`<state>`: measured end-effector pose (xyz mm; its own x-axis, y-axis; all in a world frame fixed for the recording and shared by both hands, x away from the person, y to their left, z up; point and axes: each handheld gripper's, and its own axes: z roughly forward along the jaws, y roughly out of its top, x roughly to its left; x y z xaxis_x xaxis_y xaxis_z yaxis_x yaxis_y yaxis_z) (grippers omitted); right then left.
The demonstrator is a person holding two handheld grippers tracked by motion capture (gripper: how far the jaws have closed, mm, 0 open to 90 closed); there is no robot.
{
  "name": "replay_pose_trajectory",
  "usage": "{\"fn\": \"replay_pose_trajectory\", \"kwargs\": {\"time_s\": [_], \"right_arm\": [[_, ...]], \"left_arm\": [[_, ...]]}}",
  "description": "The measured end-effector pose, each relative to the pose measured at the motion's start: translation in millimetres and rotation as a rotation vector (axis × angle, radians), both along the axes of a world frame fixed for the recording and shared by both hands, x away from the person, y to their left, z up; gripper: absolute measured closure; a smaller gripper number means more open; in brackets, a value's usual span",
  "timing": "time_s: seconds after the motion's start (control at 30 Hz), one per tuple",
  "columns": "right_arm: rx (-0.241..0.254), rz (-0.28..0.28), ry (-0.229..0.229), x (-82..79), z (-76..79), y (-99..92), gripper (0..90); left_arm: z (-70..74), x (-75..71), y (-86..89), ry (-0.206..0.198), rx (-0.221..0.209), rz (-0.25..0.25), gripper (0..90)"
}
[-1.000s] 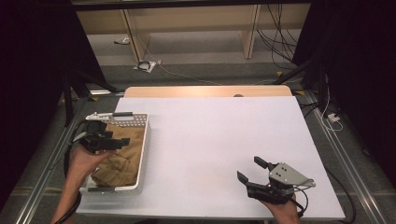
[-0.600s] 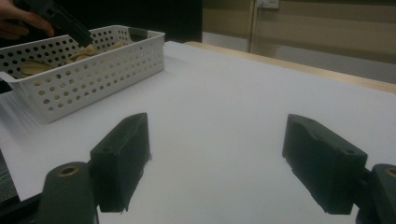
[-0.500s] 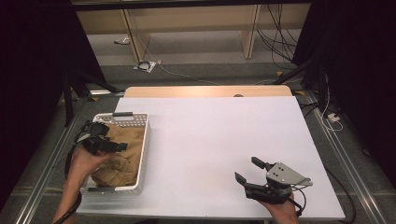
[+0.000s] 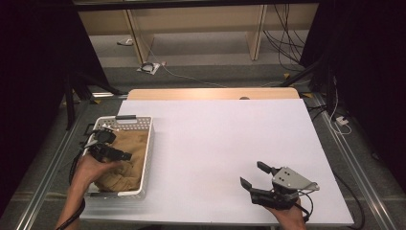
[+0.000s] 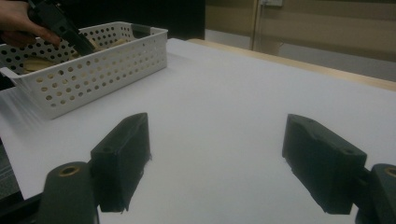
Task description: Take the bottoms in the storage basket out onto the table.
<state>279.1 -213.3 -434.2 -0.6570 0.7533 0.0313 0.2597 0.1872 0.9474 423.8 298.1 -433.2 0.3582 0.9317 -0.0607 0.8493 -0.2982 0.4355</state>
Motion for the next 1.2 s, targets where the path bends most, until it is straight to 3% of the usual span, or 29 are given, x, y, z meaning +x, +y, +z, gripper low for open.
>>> {"fn": "replay_pose_trajectory", "kwargs": {"time_s": [0.63, 0.77, 1.0, 1.07, 1.2], "right_arm": [[-0.006, 0.006, 0.007, 1.7, -1.4, 1.3, 24.3], [-0.005, 0.006, 0.008, 1.9, -1.7, 1.7, 24.3], [-0.007, 0.005, 0.007, 1.8, -1.8, 1.4, 24.4], [-0.007, 0.005, 0.008, 1.8, -1.7, 1.2, 24.3], [-0.006, 0.007, 0.007, 1.9, -2.0, 2.0, 24.4]], "left_arm": [[-21.2, 9.1, -5.6, 0.072, 0.046, -0.024, 20.9], [-23.5, 10.9, -4.8, 0.068, 0.079, 0.018, 23.6], [-27.7, 11.3, -4.7, 0.067, 0.11, 0.028, 24.0], [-30.6, 10.8, -4.8, 0.065, 0.129, 0.019, 29.7], [-29.1, 11.2, 0.1, 0.07, 0.124, 0.035, 47.8]]}}
